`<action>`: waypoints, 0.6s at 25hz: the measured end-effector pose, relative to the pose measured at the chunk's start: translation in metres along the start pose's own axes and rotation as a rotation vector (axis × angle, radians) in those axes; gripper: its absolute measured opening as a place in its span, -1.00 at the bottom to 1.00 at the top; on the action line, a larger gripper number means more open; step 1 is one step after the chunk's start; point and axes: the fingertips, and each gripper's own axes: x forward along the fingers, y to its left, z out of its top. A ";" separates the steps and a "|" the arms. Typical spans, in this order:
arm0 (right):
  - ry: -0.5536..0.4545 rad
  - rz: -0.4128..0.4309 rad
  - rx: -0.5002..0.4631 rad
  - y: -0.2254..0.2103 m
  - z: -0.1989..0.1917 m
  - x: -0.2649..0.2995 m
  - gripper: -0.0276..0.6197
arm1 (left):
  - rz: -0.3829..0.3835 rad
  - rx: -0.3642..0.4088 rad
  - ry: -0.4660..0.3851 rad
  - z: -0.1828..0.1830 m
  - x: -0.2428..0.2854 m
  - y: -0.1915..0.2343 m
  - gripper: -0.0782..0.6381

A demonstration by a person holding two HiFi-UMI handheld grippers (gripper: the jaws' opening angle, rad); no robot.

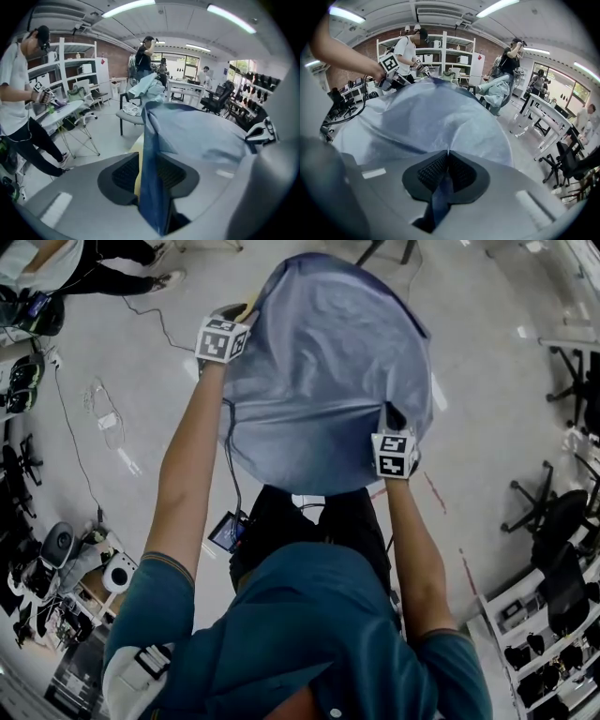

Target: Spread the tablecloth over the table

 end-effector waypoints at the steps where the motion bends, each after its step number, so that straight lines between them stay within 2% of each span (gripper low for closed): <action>1: -0.001 0.002 -0.002 -0.001 0.001 0.001 -0.84 | -0.024 0.003 0.018 0.000 0.007 -0.002 -0.47; 2: -0.002 0.005 -0.004 -0.001 0.001 0.001 -0.84 | -0.042 0.002 0.032 0.000 0.012 -0.005 -0.49; 4: -0.004 0.011 -0.006 -0.004 0.002 0.001 -0.84 | -0.066 0.006 0.047 0.002 0.017 -0.009 -0.77; 6: -0.004 0.014 -0.010 -0.008 0.002 0.001 -0.84 | -0.070 0.043 0.055 0.008 0.013 -0.014 -0.77; 8: 0.000 0.017 -0.012 -0.010 0.001 0.000 -0.84 | -0.048 0.117 0.056 0.018 -0.001 -0.013 -0.78; 11: 0.014 0.016 -0.016 -0.011 0.001 0.000 -0.84 | 0.018 0.268 0.076 0.033 -0.036 0.004 -0.78; 15: 0.029 0.008 -0.016 -0.013 0.006 0.000 -0.85 | 0.127 0.469 0.157 0.040 -0.077 0.058 -0.78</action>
